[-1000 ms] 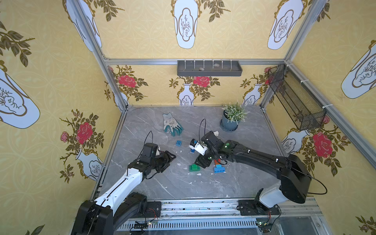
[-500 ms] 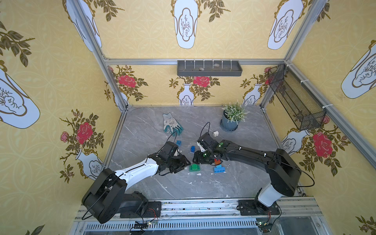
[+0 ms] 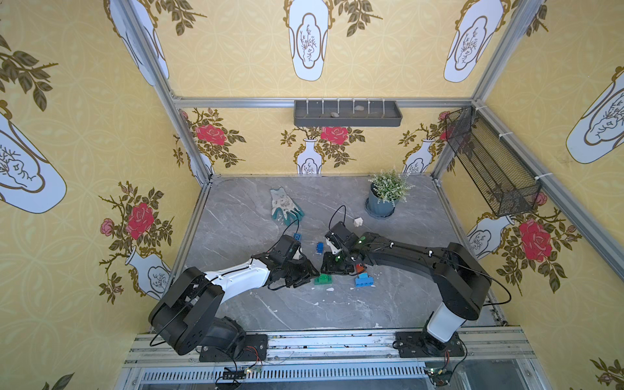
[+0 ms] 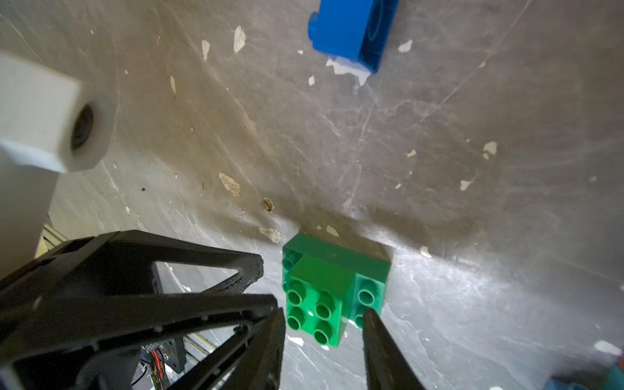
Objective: Assemble the number 1 with lego
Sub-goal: Assemble the lego brick with the lego brick.
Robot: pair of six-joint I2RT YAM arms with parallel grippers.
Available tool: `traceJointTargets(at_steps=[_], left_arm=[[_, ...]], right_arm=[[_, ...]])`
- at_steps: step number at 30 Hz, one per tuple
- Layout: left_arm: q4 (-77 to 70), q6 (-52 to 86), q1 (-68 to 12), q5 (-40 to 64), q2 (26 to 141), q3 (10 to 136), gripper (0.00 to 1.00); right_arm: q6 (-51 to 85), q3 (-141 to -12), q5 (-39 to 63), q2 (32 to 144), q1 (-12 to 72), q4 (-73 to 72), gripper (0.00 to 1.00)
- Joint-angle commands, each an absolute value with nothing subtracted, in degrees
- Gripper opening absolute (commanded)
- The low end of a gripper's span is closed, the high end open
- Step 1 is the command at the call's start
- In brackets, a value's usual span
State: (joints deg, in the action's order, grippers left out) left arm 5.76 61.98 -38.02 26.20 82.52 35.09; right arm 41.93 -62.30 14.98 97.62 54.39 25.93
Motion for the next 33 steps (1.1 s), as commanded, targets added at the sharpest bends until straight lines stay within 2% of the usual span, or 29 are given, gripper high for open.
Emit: traceJointTargets(at_steps=[1, 11, 21, 33], left_arm=[[4.9, 61.2, -38.1, 26.8, 83.5, 35.2, 0.46], [4.8, 61.5, -38.1, 26.6, 85.6, 35.7, 0.43], [6.5, 61.5, -38.2, 26.5, 87.7, 36.3, 0.39], [10.1, 60.6, -39.0, 24.9, 87.7, 37.2, 0.36]], right_arm=[[41.9, -61.7, 15.7, 97.9, 54.5, 26.8, 0.38], [41.5, -61.8, 16.1, 99.9, 54.5, 27.2, 0.35], [42.1, -63.2, 14.3, 102.9, 54.6, 31.8, 0.25], [41.5, -64.3, 13.5, 104.9, 55.5, 34.5, 0.26]])
